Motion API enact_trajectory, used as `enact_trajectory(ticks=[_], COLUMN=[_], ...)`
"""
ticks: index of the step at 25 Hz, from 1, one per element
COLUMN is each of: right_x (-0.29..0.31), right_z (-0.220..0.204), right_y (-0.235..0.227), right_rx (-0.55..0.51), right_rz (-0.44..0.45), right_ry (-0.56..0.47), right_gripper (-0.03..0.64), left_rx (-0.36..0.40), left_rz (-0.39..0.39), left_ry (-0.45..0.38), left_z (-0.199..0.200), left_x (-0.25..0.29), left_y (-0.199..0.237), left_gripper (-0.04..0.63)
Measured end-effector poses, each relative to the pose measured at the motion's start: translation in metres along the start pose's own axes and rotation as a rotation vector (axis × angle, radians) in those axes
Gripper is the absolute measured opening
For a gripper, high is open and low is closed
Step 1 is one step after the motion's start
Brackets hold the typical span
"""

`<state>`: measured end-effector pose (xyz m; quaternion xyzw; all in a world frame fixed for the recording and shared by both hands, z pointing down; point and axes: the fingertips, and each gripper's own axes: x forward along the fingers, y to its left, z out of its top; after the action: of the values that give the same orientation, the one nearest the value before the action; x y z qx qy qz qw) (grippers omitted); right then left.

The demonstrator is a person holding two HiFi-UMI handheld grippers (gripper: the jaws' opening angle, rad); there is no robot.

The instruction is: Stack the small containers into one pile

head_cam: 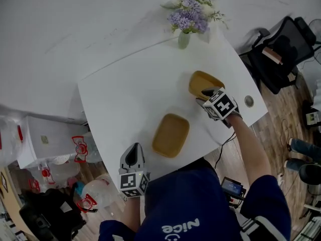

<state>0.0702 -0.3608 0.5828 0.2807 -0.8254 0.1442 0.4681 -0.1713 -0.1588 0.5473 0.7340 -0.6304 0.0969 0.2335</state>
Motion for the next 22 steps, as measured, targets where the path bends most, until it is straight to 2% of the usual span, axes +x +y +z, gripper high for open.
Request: enact_trajectory(ticks=[3, 6, 11, 18, 22], right_x=[0.010, 0.017, 0.020, 0.006, -0.014], right_z=[-0.007, -0.012, -0.015, 0.000, 0.016], right_y=[-0.005, -0.010, -0.011, -0.015, 0.000], right_rx=[-0.024, -0.064, -0.143, -0.200, -0.306], right_rz=[0.003, -0.025, -0.048, -0.106, -0.123], right_ry=[0.046, 0.082, 0.112, 0.074, 0.009], right_gripper=[0.170, 0.107, 0.060, 0.054, 0.054], left_rx=[0.000, -0.001, -0.009, -0.006, -0.017], left_rz=[0.009, 0.017, 0.025, 0.016, 0.010], left_ry=[0.002, 0.010, 0.005, -0.008, -0.030], left_z=[0.001, -0.001, 0.000, 0.003, 0.006], left_x=[0.004, 0.006, 0.007, 0.002, -0.008], left_y=[0.001, 0.002, 0.003, 0.004, 0.003], left_gripper=[0.020, 0.020, 0.020, 0.020, 0.020])
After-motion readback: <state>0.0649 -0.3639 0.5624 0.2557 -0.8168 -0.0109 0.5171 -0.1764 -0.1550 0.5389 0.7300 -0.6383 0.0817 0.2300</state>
